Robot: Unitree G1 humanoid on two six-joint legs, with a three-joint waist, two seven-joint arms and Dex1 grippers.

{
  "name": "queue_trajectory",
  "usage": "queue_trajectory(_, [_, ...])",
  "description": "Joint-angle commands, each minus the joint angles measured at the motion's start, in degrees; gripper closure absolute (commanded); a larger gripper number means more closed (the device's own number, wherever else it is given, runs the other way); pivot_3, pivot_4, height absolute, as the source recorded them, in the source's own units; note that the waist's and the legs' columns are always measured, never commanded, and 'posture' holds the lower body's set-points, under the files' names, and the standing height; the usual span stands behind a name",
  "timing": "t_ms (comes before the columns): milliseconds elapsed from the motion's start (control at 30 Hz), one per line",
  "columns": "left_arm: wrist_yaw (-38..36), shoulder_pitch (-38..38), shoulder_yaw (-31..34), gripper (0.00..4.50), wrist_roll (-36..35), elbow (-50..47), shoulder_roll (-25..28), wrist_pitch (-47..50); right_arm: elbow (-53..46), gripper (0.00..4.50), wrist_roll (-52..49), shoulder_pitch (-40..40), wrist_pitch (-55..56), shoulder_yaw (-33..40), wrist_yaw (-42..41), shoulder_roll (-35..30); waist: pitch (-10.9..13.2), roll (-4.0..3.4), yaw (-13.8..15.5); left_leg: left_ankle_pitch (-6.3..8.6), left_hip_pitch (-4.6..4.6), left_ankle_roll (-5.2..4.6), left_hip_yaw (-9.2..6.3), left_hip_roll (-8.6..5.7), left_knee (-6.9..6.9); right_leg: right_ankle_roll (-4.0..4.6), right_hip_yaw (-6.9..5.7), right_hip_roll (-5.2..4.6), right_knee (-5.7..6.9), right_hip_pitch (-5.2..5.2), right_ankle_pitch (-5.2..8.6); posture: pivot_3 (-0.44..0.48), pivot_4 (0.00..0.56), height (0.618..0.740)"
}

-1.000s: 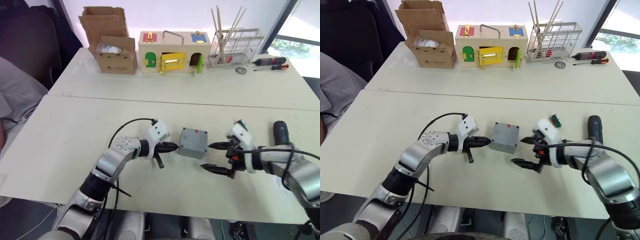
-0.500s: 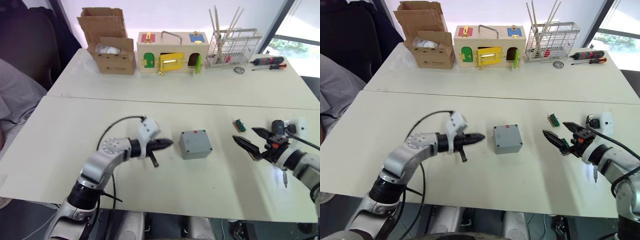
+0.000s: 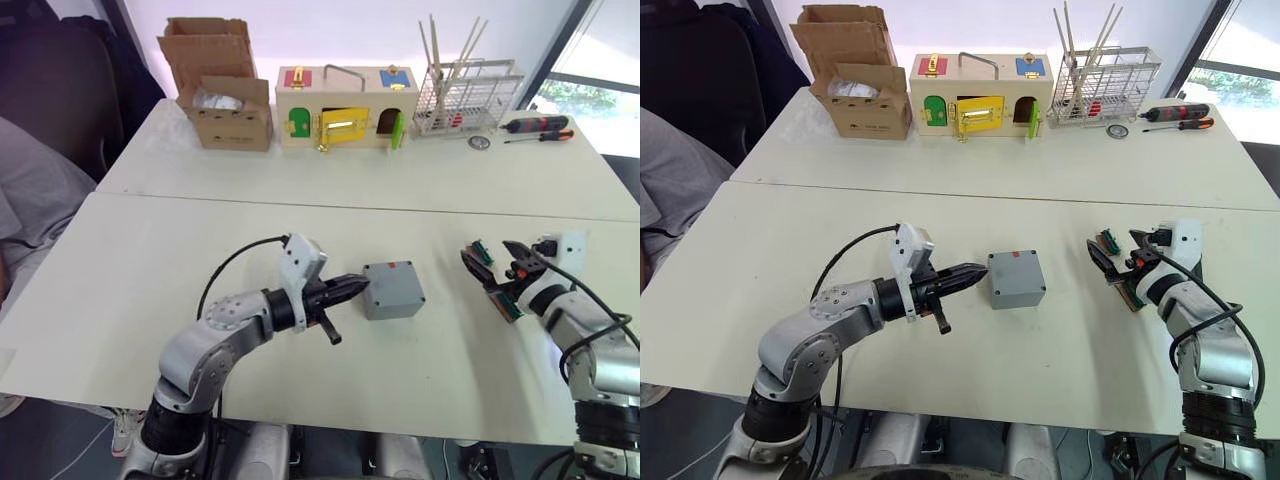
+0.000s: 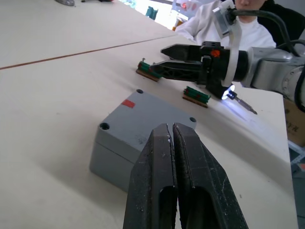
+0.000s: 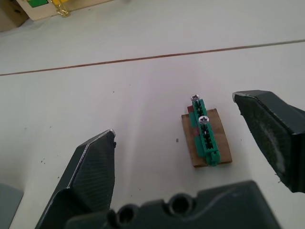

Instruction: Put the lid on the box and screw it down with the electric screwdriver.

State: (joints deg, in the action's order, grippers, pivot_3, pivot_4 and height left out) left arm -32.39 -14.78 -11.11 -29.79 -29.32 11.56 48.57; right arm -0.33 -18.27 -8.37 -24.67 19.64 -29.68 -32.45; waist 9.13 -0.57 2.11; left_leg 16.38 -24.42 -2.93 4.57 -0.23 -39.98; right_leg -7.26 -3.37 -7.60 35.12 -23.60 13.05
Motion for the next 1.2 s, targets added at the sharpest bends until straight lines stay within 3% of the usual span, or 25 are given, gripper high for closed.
queue_trajectory(33, [-1.1, -0.3, -1.6, 4.40, -1.1, -1.8, 1.6, -0.1, 0.8, 0.70, -0.5, -1.7, 0.9, 0.7, -0.3, -0.9, 0.0, 0.00, 0.0, 0.00, 0.01, 0.00, 0.00, 0.00, 0.00, 0.00, 0.00, 0.00, 0.00, 0.02, 0.00, 0.000, 0.150, 0.729])
queue_trajectory(233, [-3.3, -1.3, -3.2, 4.40, -0.4, -1.9, 7.0, -1.1, 3.3, 0.70, -1.2, -3.5, 0.7, 1.2, 0.3, -0.3, 0.0, -0.01, -0.1, 0.00, 0.03, 0.00, -0.01, 0.02, 0.01, 0.10, -0.01, 0.01, 0.01, 0.01, 0.06, 0.000, 0.150, 0.729])
queue_trajectory(467, [-3.3, -1.4, -3.8, 4.40, -0.7, -1.5, 8.1, -1.9, 5.5, 0.70, -0.8, -4.7, 1.5, 0.5, 0.6, -0.1, 0.0, -0.01, 0.0, 0.00, 0.03, 0.01, 0.00, 0.00, 0.01, 0.18, 0.00, -0.02, -0.04, 0.04, 0.10, 0.000, 0.150, 0.729])
queue_trajectory(600, [-3.4, -1.4, -3.8, 4.40, -0.7, -1.4, 8.3, -2.0, 6.0, 1.71, -0.7, -5.1, 1.7, 0.1, 0.8, 0.0, 0.0, -0.02, -0.1, -0.01, 0.03, 0.02, 0.00, 0.00, 0.01, 0.17, 0.00, -0.02, -0.03, 0.04, 0.09, 0.000, 0.150, 0.729])
queue_trajectory(667, [-3.3, -1.4, -3.9, 4.40, -0.6, -1.4, 8.3, -2.1, 6.3, 2.47, -0.5, -5.2, 2.0, -0.2, 0.9, 0.1, 0.0, -0.02, -0.1, 0.00, 0.03, 0.02, 0.00, 0.00, 0.01, 0.16, 0.00, -0.02, -0.03, 0.04, 0.08, 0.000, 0.150, 0.729])
queue_trajectory(800, [-3.2, -1.5, -3.9, 4.40, -0.6, -1.2, 8.2, -2.2, 6.8, 4.45, -0.7, -5.6, 2.5, -0.3, 1.1, 0.2, 0.0, -0.02, -0.1, 0.00, 0.03, 0.01, 0.00, 0.00, 0.01, 0.16, 0.00, -0.02, -0.03, 0.04, 0.09, 0.000, 0.150, 0.729])
queue_trajectory(1200, [-3.3, -1.4, -3.7, 4.40, -0.5, -0.9, 8.1, -2.5, 3.4, 4.45, -2.7, -4.8, 0.8, 1.0, 1.6, -0.2, 0.0, -0.02, -0.1, 0.00, 0.03, 0.01, 0.00, 0.00, 0.01, 0.16, 0.00, -0.03, -0.03, 0.04, 0.09, 0.000, 0.150, 0.729])
